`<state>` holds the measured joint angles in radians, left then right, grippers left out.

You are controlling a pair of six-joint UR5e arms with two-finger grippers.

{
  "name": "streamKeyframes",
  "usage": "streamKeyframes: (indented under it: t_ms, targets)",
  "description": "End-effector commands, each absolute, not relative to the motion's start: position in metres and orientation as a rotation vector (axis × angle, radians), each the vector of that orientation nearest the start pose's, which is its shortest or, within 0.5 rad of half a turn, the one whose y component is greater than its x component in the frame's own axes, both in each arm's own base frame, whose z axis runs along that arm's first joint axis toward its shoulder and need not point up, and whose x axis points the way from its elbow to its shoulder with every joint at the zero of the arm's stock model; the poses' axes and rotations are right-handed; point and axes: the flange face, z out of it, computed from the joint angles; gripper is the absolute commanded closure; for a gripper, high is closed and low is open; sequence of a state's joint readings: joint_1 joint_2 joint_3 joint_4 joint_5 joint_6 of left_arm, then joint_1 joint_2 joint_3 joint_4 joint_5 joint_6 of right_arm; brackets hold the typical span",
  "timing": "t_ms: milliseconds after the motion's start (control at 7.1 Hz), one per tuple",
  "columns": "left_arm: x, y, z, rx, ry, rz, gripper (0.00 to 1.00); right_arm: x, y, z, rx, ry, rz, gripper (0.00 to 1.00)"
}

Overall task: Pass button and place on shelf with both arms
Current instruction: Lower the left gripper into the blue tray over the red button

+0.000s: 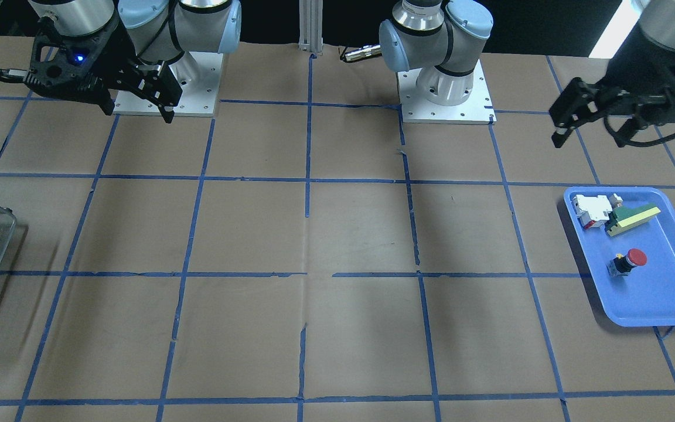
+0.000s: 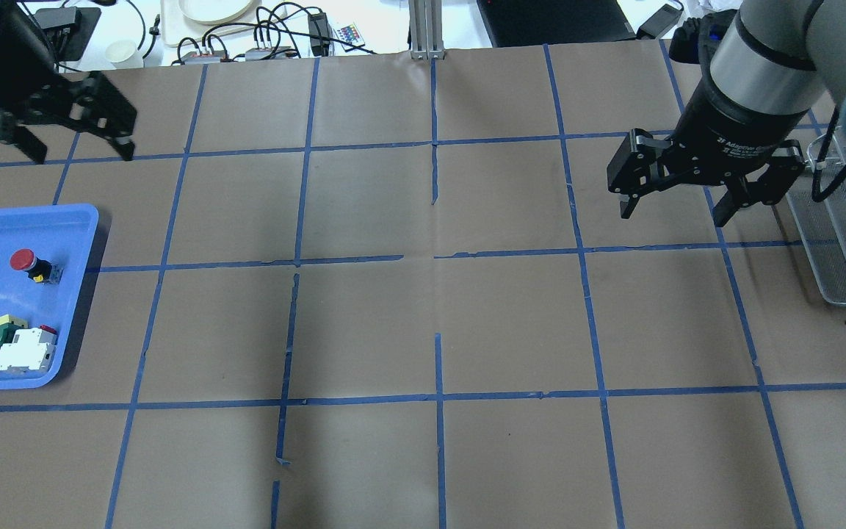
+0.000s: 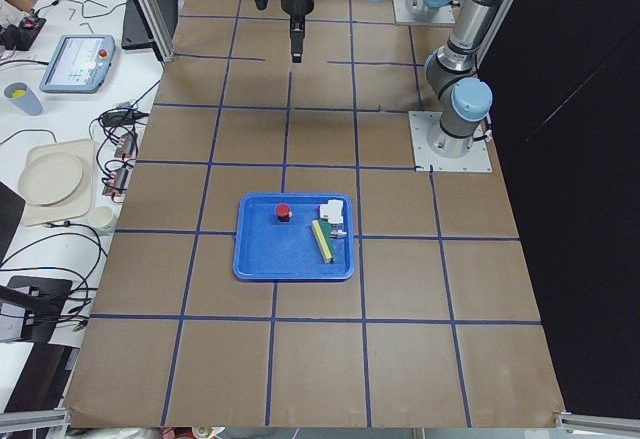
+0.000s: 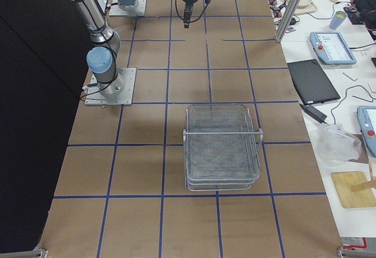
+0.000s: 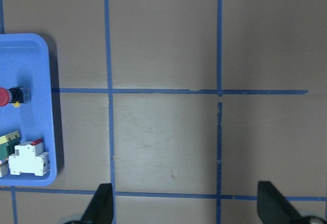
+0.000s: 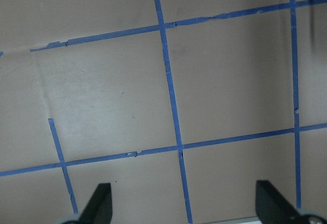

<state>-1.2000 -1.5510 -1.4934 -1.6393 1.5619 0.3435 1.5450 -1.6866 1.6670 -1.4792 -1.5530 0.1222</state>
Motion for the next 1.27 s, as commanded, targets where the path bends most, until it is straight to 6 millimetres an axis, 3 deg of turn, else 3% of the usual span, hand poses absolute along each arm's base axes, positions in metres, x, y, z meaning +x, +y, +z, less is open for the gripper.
streamKeyframes:
  t_ms: [0, 141, 282, 423, 563, 845, 1127]
  targets:
    - [0.171, -0.543, 0.464, -0.073, 3.215, -0.011, 0.0, 0.123, -0.437, 0.474, 0.229, 3.119, 0.15, 0.0]
    - [0.208, -0.57, 0.417, -0.007, 3.236, 0.049, 0.0, 0.123, -0.436, 0.472, 0.229, 3.115, 0.157, 0.0]
    - [0.241, -0.574, 0.386, 0.057, 3.241, 0.046, 0.0, 0.124, -0.437, 0.473, 0.231, 3.109, 0.143, 0.0]
    - [0.271, -0.571, 0.365, 0.25, 3.221, 0.006, 0.0, 0.123, -0.436, 0.471, 0.246, 3.113, 0.164, 0.0]
    - [0.304, -0.558, 0.324, 0.415, 3.242, 0.018, 0.0, 0.121, -0.441, 0.477, 0.259, 3.1, 0.11, 0.0]
    - [0.322, -0.569, 0.264, 0.385, 3.171, -0.059, 0.0, 0.12, -0.439, 0.494, 0.263, 3.11, 0.031, 0.0]
    - [0.315, -0.561, 0.24, 0.286, 3.189, -0.047, 0.0, 0.121, -0.427, 0.5, 0.286, 3.1, 0.022, 0.0]
